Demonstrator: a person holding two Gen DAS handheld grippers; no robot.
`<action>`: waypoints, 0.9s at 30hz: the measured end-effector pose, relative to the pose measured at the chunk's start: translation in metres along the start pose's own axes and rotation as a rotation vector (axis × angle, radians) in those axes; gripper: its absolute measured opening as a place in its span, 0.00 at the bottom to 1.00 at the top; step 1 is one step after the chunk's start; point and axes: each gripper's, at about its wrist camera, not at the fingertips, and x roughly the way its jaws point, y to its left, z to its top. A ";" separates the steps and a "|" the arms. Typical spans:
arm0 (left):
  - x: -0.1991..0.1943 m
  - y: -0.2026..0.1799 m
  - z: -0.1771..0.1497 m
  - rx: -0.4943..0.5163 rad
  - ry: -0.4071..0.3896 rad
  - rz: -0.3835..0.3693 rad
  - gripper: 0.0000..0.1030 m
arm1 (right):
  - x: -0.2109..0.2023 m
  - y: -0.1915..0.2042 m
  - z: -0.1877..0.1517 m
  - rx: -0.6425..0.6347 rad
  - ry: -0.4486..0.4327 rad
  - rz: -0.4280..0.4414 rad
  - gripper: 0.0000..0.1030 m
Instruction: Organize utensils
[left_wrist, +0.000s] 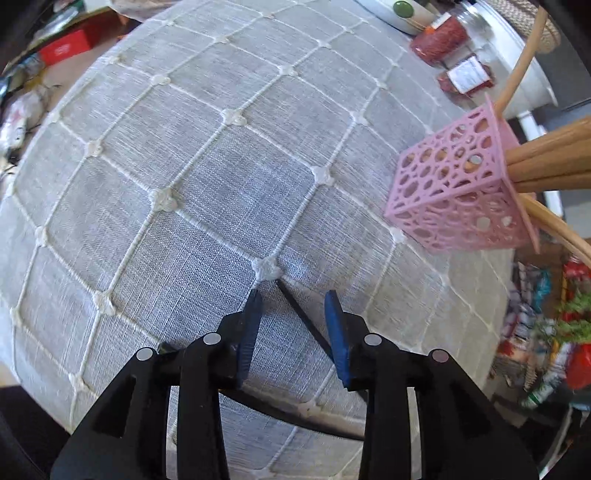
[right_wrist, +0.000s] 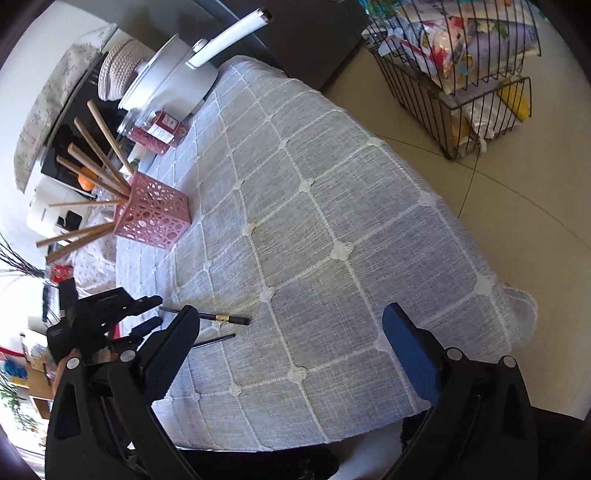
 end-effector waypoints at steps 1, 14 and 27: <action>0.001 -0.009 -0.003 0.010 -0.013 0.053 0.32 | 0.000 -0.001 0.000 0.005 0.012 0.010 0.94; 0.006 -0.029 -0.023 0.030 -0.118 -0.009 0.04 | 0.001 0.000 0.000 0.002 0.039 0.028 0.94; -0.097 0.034 -0.037 0.215 -0.257 -0.347 0.03 | 0.007 0.061 -0.022 -0.316 -0.062 -0.066 0.94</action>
